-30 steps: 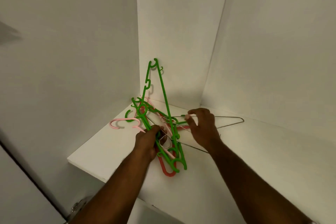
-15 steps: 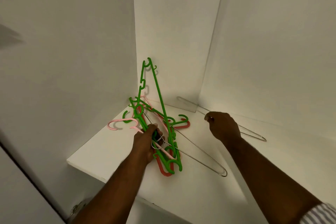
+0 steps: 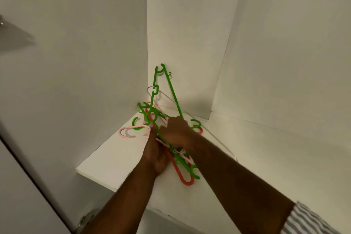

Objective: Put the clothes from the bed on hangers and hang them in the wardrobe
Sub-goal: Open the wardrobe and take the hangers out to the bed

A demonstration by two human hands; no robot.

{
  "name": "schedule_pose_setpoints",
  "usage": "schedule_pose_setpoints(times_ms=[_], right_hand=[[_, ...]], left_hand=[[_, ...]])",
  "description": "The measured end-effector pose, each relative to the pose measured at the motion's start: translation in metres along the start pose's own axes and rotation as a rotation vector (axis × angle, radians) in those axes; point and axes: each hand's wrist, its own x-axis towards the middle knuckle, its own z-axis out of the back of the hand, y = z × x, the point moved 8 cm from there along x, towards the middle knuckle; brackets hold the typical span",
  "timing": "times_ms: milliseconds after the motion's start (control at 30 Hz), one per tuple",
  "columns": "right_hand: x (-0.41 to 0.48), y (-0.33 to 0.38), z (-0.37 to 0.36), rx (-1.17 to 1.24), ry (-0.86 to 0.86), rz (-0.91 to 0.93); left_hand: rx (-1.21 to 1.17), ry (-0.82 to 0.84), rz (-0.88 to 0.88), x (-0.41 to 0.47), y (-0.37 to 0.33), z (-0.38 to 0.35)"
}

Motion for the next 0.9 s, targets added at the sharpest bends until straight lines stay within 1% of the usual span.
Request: schedule_pose_setpoints(times_ms=[67, 167, 200, 233, 300, 367, 500, 600, 700, 800, 900], right_hand=[[0.003, 0.002, -0.02, -0.03, 0.041, 0.04], [0.0, -0.003, -0.021, -0.293, -0.085, 0.11], [-0.003, -0.007, -0.019, -0.339, -0.134, 0.1], [-0.004, -0.01, -0.02, -0.357, -0.161, 0.085], [-0.005, -0.018, -0.027, -0.368, -0.159, 0.065], [-0.005, -0.025, -0.036, -0.388, -0.147, 0.078], [-0.01, -0.035, -0.031, -0.33, -0.132, 0.139], [-0.01, -0.04, -0.019, -0.282, -0.137, 0.177], [-0.017, -0.041, -0.007, -0.227, -0.194, 0.213], [-0.03, -0.05, 0.003, -0.078, -0.251, 0.192], [-0.04, -0.056, 0.007, -0.112, -0.275, 0.17]], left_hand=[[-0.04, -0.004, 0.023, 0.002, -0.001, 0.005], [-0.06, 0.081, 0.056, -0.001, 0.0, -0.005], [-0.065, 0.103, 0.067, -0.003, 0.002, -0.009], [-0.077, 0.13, 0.085, -0.005, 0.004, -0.013], [-0.103, 0.176, 0.128, -0.007, 0.01, -0.019], [-0.127, 0.194, 0.119, -0.006, 0.01, -0.02], [-0.144, 0.288, 0.106, -0.002, 0.013, -0.021], [-0.114, 0.361, 0.088, 0.001, 0.016, -0.022], [-0.058, 0.451, 0.042, -0.002, 0.014, -0.034], [0.023, 0.431, 0.051, -0.005, 0.024, -0.039], [0.206, 0.333, 0.037, -0.016, 0.029, -0.039]])
